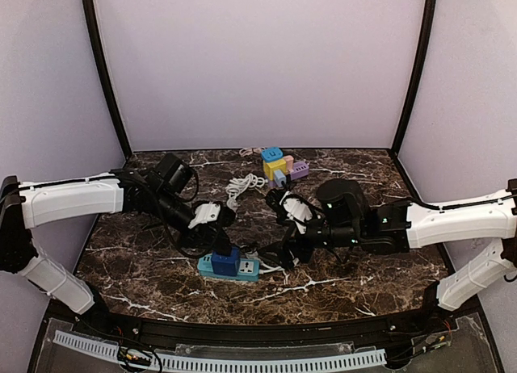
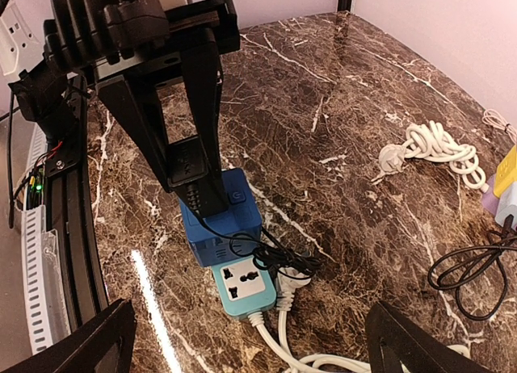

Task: Insert the plug
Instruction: Insert the plug into the socket.

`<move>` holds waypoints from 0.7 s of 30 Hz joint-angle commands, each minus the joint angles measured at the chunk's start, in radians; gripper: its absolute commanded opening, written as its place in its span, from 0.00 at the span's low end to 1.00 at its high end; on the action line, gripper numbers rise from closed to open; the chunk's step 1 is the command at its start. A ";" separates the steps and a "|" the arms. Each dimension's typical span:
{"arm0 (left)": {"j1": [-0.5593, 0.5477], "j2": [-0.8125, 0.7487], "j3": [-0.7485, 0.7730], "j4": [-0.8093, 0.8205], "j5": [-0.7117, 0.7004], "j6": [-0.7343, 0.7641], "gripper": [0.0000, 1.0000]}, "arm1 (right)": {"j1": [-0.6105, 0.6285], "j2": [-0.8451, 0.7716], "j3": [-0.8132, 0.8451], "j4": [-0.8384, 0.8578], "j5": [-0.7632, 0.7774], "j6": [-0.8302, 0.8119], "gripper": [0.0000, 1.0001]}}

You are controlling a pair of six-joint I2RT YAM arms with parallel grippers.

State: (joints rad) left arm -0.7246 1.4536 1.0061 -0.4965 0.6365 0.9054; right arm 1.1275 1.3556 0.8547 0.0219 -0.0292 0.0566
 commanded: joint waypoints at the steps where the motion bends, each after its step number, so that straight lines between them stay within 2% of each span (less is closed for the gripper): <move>1: -0.007 0.095 -0.079 -0.201 -0.166 -0.018 0.01 | -0.007 0.009 0.034 0.018 0.005 -0.016 0.99; 10: -0.006 0.187 -0.029 -0.328 -0.108 -0.059 0.01 | -0.008 0.034 0.046 0.026 -0.014 -0.030 0.99; 16: -0.007 0.162 -0.173 -0.172 -0.185 -0.093 0.01 | -0.008 0.039 0.037 0.039 -0.019 -0.038 0.99; 21: -0.007 0.112 -0.235 -0.059 -0.208 -0.123 0.01 | -0.009 0.051 0.045 0.042 -0.024 -0.050 0.99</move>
State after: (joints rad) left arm -0.7223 1.4700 0.9253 -0.3996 0.6724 0.8101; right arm 1.1271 1.3895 0.8768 0.0265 -0.0349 0.0223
